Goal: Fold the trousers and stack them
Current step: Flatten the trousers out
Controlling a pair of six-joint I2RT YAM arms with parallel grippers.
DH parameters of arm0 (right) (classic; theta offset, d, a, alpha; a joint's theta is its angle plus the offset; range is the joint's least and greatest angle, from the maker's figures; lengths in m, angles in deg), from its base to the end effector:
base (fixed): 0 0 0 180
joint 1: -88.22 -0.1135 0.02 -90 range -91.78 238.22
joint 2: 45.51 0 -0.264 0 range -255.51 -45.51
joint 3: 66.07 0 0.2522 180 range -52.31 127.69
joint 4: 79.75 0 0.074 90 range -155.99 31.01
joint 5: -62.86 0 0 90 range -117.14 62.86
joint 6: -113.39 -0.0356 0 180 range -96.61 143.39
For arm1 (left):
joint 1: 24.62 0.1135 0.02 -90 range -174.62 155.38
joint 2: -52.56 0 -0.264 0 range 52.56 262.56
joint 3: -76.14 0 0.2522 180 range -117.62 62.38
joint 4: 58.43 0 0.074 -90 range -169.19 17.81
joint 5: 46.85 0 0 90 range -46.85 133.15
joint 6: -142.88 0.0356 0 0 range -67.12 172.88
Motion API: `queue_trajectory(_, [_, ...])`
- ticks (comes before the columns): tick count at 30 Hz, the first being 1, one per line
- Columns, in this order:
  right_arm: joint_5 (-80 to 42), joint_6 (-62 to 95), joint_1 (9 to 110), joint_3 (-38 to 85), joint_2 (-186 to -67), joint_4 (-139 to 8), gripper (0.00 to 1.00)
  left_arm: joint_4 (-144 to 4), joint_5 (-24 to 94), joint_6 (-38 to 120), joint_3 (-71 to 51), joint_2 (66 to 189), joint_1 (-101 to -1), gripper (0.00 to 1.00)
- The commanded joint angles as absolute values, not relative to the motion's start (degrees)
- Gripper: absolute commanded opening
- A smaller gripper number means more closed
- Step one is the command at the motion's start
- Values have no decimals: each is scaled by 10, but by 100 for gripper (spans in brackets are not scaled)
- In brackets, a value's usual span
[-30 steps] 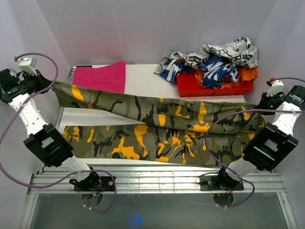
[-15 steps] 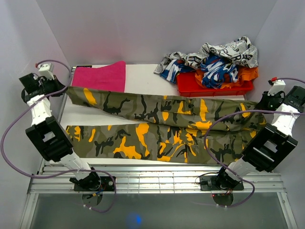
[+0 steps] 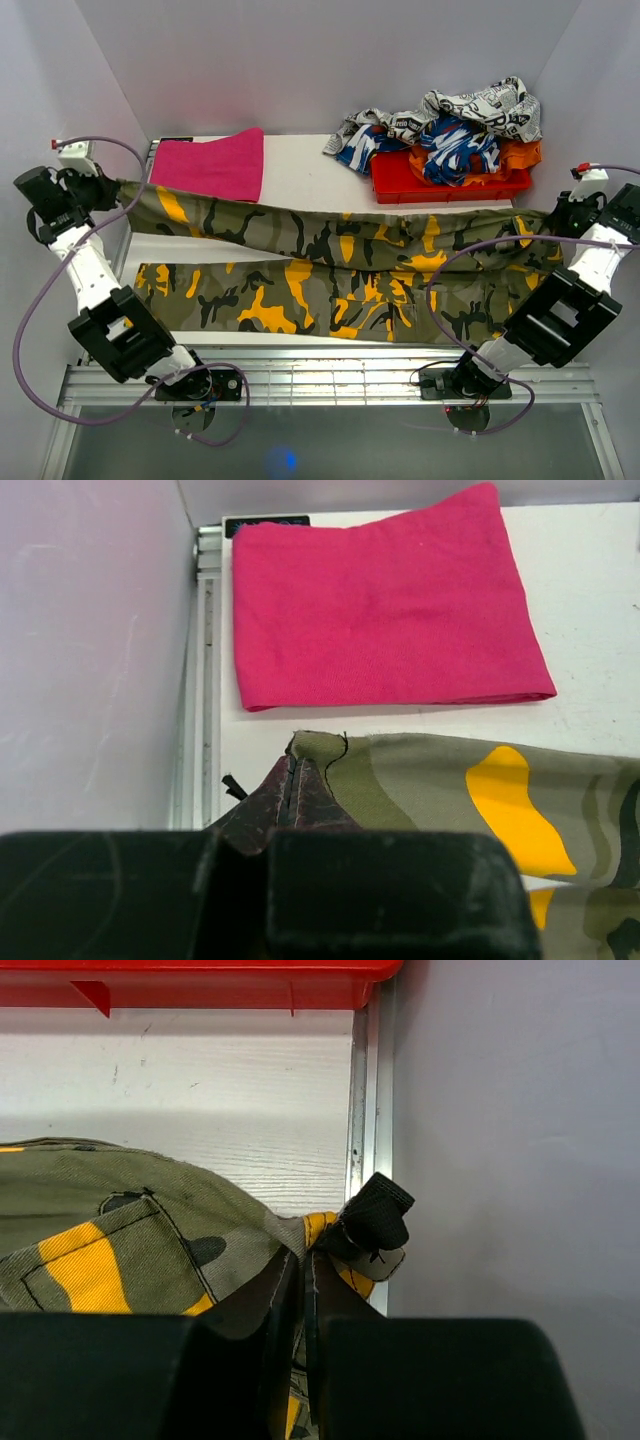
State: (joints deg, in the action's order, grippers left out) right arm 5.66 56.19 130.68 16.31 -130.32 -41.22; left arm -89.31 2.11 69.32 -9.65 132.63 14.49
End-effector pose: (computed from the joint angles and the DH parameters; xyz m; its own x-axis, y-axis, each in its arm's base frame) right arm 0.2539 -0.2062 0.2976 -0.5504 -0.1135 -0.8271 -0.0387 0.9931 -0.1106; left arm 0.2605 0.1816 0.3558 -0.3205 0.0145 -0.9471 0.0793 0.9968 -0.0116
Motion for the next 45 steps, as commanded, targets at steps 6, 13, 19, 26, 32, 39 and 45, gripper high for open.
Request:
queue_trajectory(6, [-26,473,1244,199,-1395,-552,8,-803,133,621,-200,1540,56,0])
queue_trajectory(13, [-64,416,1233,256,-1452,-590,8,-832,168,542,-399,1729,33,0])
queue_trajectory(19, [-126,490,1202,362,-1529,-401,51,-1009,174,571,-526,1782,33,57])
queue_trajectory(26, [-170,584,1201,312,-1429,-315,83,-1038,164,708,-326,1590,34,72])
queue_trajectory(32, [-108,678,1176,286,-1385,-193,62,-1123,95,792,-209,1519,33,64])
queue_trajectory(39, [-146,649,1133,198,-1436,-234,49,-1057,116,710,-208,1621,3,56])
queue_trajectory(45, [-175,622,1130,157,-1467,-308,47,-1021,173,683,-245,1701,-8,55])
